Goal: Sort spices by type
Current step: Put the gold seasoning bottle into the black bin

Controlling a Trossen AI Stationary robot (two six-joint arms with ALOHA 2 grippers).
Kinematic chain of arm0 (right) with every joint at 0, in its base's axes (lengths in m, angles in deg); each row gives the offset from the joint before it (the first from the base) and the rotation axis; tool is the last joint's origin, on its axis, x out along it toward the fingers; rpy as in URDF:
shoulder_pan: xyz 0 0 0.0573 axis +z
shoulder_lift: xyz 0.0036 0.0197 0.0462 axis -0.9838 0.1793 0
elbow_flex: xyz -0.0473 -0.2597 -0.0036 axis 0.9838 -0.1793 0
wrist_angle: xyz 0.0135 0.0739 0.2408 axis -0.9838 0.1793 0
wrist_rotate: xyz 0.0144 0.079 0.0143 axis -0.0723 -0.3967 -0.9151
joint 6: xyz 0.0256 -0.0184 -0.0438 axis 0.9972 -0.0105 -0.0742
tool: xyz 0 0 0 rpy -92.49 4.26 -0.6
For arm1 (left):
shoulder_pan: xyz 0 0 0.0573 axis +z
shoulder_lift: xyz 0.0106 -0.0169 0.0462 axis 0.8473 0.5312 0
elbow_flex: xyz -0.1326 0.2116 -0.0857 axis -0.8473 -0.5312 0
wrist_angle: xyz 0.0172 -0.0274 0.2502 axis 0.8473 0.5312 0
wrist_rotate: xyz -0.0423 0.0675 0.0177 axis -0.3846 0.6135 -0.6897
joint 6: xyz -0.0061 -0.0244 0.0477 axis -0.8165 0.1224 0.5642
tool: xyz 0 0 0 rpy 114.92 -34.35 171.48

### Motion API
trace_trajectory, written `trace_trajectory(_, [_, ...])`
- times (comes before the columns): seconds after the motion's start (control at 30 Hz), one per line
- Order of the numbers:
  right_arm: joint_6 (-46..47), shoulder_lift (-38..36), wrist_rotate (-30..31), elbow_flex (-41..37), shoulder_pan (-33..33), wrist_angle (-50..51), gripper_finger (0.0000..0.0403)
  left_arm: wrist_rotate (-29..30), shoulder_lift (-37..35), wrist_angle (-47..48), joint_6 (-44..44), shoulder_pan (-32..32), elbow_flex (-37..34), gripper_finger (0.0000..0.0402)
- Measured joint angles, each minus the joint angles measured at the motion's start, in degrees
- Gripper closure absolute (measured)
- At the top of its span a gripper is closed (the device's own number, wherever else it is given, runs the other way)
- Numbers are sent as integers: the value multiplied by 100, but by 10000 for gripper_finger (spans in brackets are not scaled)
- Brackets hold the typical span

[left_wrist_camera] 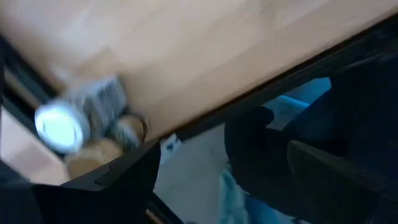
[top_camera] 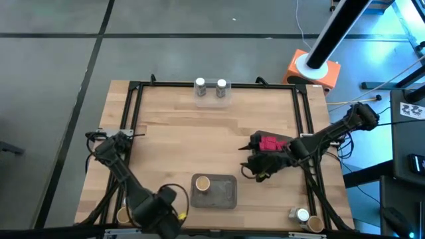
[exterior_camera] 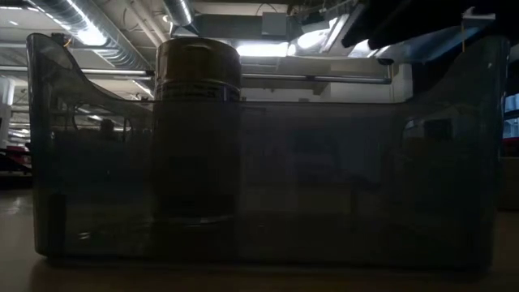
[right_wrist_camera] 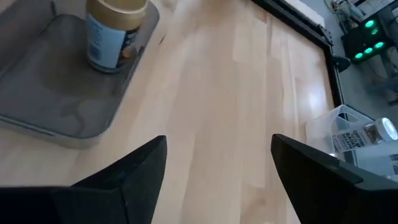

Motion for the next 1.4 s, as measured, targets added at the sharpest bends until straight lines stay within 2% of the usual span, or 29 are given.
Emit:
trace_trajectory(0.13, [-115, 0, -131, 0, -289, -143, 114, -424, 0, -4, -807, -209, -134, 68])
trace_trajectory(0.4, [-233, 0, -590, 0, -664, -458, 114, -1075, 0, 9, -1656, -447, -206, 68])
trace_trajectory(0.73, [-233, 0, -657, 0, -722, -604, 114, -1210, 0, -246, -3032, -999, -206, 68])
trace_trajectory(1.1, [-253, 0, -753, 0, -722, -599, 114, -1228, 17, -257, -3140, -1106, -226, 68])
trace_trajectory(1.23, [-253, 0, -753, 0, -722, -581, 114, -1614, 138, -214, -3090, -1104, -238, 68])
trace_trajectory(1.4, [-253, 0, -753, 0, -722, -587, 114, -1620, 175, -30, -3155, -1106, -238, 68])
